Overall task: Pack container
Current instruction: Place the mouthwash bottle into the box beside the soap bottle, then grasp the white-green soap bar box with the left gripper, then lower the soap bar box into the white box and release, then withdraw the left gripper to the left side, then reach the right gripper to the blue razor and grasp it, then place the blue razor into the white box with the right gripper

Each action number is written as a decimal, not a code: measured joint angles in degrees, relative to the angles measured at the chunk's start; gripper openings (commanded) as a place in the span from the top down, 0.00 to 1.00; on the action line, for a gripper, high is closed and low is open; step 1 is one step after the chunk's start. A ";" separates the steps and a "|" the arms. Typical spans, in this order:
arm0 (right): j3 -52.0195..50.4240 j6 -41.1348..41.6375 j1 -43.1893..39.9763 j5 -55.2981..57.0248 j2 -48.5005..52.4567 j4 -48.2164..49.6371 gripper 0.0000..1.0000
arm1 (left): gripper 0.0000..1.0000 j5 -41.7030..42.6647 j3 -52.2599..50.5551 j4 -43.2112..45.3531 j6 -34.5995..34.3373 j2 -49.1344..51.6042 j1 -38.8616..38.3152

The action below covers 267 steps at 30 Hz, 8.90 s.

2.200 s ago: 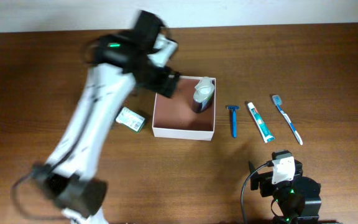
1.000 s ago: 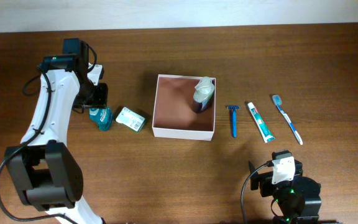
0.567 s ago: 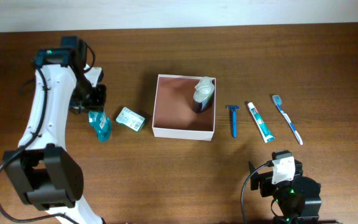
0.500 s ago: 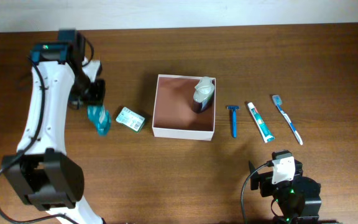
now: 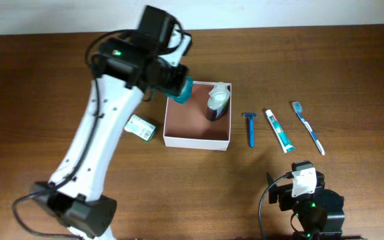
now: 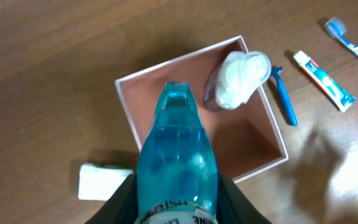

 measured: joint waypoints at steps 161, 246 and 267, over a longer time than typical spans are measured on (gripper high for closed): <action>-0.20 18.25 0.00 -14.75 0.00 9.62 0.01 | 0.01 -4.87 -18.56 -10.71 -3.82 -23.21 26.91; 74.40 18.86 13.33 6.64 96.08 -25.51 0.96 | 0.01 -5.09 -18.58 -10.71 -3.82 -23.21 26.91; 78.84 -14.25 36.61 9.27 104.61 -15.54 0.82 | 0.01 -5.09 -18.58 -10.71 -3.82 -23.21 26.91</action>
